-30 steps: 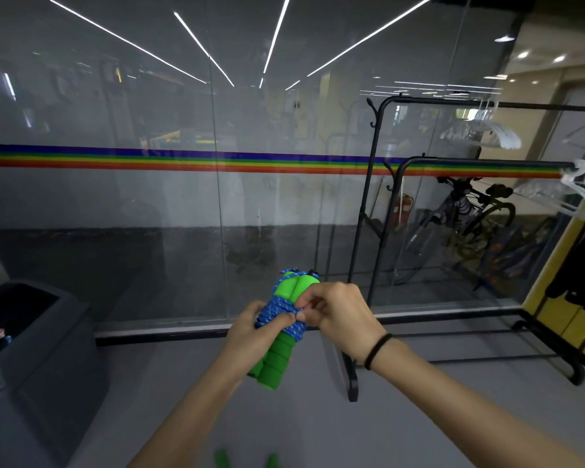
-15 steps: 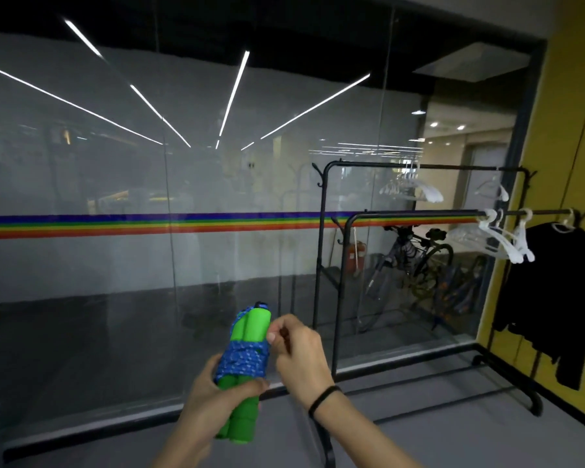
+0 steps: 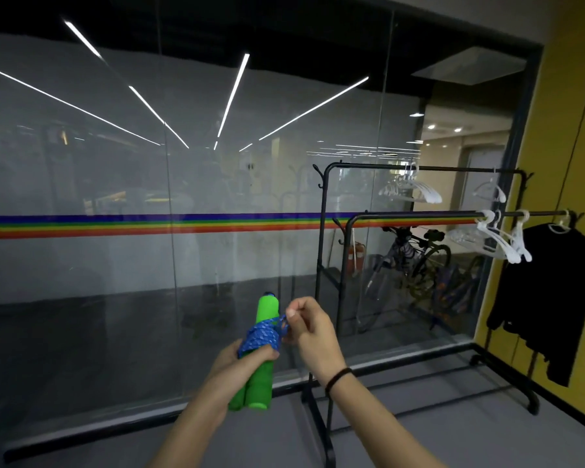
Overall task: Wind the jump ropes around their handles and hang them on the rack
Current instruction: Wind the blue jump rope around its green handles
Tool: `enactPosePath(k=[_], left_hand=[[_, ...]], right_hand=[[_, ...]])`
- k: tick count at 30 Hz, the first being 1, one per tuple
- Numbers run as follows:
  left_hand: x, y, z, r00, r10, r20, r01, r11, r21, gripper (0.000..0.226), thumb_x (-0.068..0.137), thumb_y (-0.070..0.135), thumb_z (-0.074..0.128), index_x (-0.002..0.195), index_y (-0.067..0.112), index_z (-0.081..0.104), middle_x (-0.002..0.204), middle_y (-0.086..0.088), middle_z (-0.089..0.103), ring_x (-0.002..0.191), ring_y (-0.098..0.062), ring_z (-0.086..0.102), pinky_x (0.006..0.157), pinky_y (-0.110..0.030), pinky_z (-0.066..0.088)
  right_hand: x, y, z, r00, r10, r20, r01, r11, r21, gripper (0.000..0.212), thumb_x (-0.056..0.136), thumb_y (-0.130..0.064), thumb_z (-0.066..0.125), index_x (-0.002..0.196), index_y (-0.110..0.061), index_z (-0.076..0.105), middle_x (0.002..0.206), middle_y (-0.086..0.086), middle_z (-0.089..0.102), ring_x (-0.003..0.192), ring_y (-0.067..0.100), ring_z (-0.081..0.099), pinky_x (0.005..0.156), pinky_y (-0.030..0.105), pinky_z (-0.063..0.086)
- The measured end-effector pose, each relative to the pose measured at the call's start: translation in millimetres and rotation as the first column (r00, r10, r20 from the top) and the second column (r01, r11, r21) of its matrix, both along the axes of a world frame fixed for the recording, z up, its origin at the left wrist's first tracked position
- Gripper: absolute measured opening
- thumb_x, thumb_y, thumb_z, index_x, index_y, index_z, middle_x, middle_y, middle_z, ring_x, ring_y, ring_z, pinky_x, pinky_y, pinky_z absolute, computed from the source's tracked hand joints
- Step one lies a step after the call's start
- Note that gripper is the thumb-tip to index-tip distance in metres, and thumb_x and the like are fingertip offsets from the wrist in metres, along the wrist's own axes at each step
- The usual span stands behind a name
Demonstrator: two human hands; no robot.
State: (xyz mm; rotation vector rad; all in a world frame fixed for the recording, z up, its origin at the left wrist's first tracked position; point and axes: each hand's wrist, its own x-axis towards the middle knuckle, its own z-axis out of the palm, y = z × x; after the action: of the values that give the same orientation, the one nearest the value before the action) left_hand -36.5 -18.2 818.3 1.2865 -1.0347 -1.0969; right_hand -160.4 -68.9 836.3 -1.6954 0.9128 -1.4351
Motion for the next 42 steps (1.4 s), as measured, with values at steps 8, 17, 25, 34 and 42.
enactPosePath(k=[8, 17, 25, 34, 42], left_hand=[[-14, -13, -11, 0.954, 0.029, 0.299, -0.03, 1.0, -0.002, 0.048, 0.035, 0.03, 0.067, 0.078, 0.01, 0.057, 0.069, -0.006, 0.064, 0.058, -0.015, 0.056, 0.055, -0.03, 0.043], [-7, -8, -22, 0.988, 0.022, -0.15, 0.0, 0.989, 0.146, 0.036, 0.041, 0.011, 0.064, 0.075, -0.001, 0.062, 0.049, -0.009, 0.057, 0.035, -0.017, 0.048, 0.037, -0.018, 0.039], [6, -19, -35, 0.964, -0.006, -0.267, 0.058, 0.981, 0.187, 0.039, 0.046, 0.005, 0.06, 0.083, -0.007, 0.064, 0.068, -0.018, 0.065, 0.033, -0.019, 0.046, 0.037, -0.018, 0.039], [4, -30, -44, 0.957, -0.112, -0.268, 0.168, 0.966, 0.194, 0.039, 0.053, 0.013, 0.068, 0.089, -0.002, 0.065, 0.077, -0.02, 0.065, 0.057, -0.026, 0.062, 0.053, -0.028, 0.053], [2, -91, -36, 1.0, -0.022, 0.02, 0.022, 1.0, -0.014, 0.063, 0.069, 0.001, 0.074, 0.126, 0.0, 0.049, 0.105, -0.005, 0.06, 0.092, -0.02, 0.059, 0.078, -0.027, 0.047]], right_hand=[[10, 18, -16, 0.999, 0.03, 0.017, -0.031, 1.0, 0.006, 0.017, 0.078, -0.007, 0.054, 0.073, -0.023, 0.053, 0.055, -0.012, 0.053, 0.057, 0.0, 0.049, 0.063, 0.021, 0.041], [-17, 17, 0, 0.898, -0.07, -0.434, 0.086, 0.996, 0.017, 0.025, 0.075, -0.019, 0.071, 0.063, -0.028, 0.05, 0.056, -0.011, 0.052, 0.047, -0.002, 0.045, 0.052, 0.01, 0.036], [-36, 14, -1, 0.945, -0.091, -0.314, 0.12, 0.99, 0.074, 0.023, 0.073, -0.018, 0.073, 0.06, -0.023, 0.055, 0.048, -0.009, 0.048, 0.043, 0.0, 0.042, 0.051, 0.017, 0.037], [-18, 4, -9, 0.912, 0.001, -0.41, -0.004, 1.0, -0.005, 0.022, 0.075, -0.015, 0.062, 0.067, -0.035, 0.055, 0.063, -0.005, 0.057, 0.058, 0.008, 0.049, 0.059, 0.027, 0.041], [-13, -60, -9, 0.945, 0.024, -0.327, -0.017, 1.0, 0.024, 0.031, 0.08, -0.002, 0.054, 0.069, -0.031, 0.057, 0.068, -0.005, 0.06, 0.065, 0.016, 0.056, 0.066, 0.037, 0.049]])
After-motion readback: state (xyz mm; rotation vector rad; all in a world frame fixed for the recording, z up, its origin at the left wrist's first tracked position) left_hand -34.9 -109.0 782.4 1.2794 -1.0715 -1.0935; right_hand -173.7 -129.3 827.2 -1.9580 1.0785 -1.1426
